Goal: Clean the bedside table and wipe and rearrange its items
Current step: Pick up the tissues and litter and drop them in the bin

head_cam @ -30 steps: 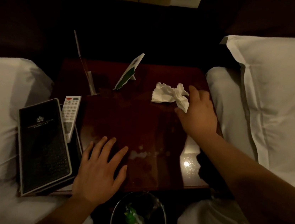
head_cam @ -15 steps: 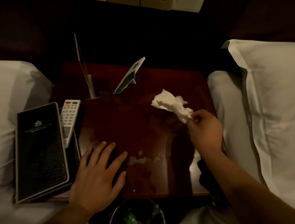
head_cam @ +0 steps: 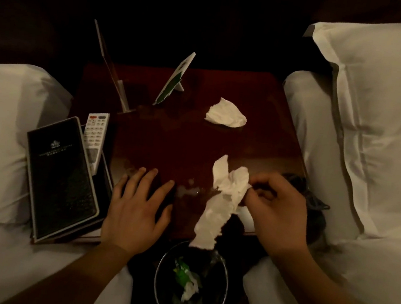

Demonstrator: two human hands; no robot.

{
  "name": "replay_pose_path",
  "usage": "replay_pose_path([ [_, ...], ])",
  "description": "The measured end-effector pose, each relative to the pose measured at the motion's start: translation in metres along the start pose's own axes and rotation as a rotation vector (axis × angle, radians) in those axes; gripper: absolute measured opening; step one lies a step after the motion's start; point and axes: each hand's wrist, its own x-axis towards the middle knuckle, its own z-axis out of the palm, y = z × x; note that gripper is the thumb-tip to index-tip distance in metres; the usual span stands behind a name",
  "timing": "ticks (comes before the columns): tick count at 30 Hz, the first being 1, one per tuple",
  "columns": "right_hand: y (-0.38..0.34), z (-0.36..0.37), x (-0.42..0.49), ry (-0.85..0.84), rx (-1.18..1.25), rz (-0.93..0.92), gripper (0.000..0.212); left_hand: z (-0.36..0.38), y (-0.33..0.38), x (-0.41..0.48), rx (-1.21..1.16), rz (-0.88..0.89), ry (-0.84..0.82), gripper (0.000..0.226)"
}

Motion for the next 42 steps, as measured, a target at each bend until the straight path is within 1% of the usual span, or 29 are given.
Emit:
replay_pose_path([
  [4,0.018,0.009,-0.032,-0.121,0.022,0.085,0.009,-0.001,0.0,-0.001,0.012,0.0,-0.003,0.051],
  [7,0.042,0.017,-0.064,-0.222,0.061,0.168,0.003,-0.002,0.001,0.0,0.013,-0.01,-0.011,0.051],
  [10,0.075,0.026,-0.092,-0.302,0.008,0.286,0.005,-0.003,0.001,0.0,0.02,-0.01,-0.017,0.052],
  [12,0.098,0.031,-0.103,-0.359,-0.087,0.351,0.014,-0.004,0.001,0.0,0.017,-0.012,-0.022,0.052],
  [14,0.118,0.035,-0.11,-0.392,-0.229,0.37,0.02,-0.005,0.001,-0.001,0.01,-0.011,-0.023,0.052],
  [17,0.141,0.039,-0.115,-0.415,-0.44,0.381,0.021,-0.005,0.002,-0.001,0.0,-0.004,-0.028,0.052],
  [18,0.146,0.04,-0.116,-0.447,-0.494,0.392,0.021,-0.005,0.002,-0.001,-0.002,-0.005,-0.028,0.052],
  [20,0.155,0.045,-0.117,-0.56,-0.574,0.403,0.029,-0.006,0.002,0.0,-0.005,-0.009,-0.029,0.052],
  [22,0.154,0.048,-0.119,-0.617,-0.595,0.386,0.033,-0.006,0.002,-0.001,-0.007,-0.009,-0.031,0.052],
  [25,0.134,0.044,-0.117,-0.555,-0.534,0.346,0.031,-0.005,0.002,0.0,-0.015,-0.002,-0.027,0.052],
  [29,0.076,0.025,-0.092,-0.353,-0.323,0.114,0.027,-0.007,0.002,0.001,-0.028,-0.008,-0.033,0.052],
  [32,0.032,0.015,-0.049,-0.275,-0.213,0.046,0.031,-0.009,0.002,0.002,-0.031,-0.011,-0.044,0.052],
  [34,0.014,0.013,-0.013,-0.234,-0.258,-0.006,0.026,-0.01,0.002,0.002,-0.037,-0.006,-0.047,0.053],
  [36,0.003,0.014,0.027,-0.159,-0.324,-0.131,0.019,-0.01,0.002,0.002,-0.038,-0.003,-0.043,0.053],
  [37,0.001,0.017,0.047,-0.126,-0.361,-0.178,0.019,-0.009,0.001,0.002,-0.039,-0.001,-0.042,0.053],
  [40,0.003,0.03,0.108,-0.055,-0.501,-0.199,0.026,-0.008,0.001,0.001,-0.04,0.003,-0.051,0.053],
  [42,0.008,0.038,0.141,-0.046,-0.612,-0.201,0.037,-0.008,0.001,0.0,-0.03,0.003,-0.06,0.054],
])
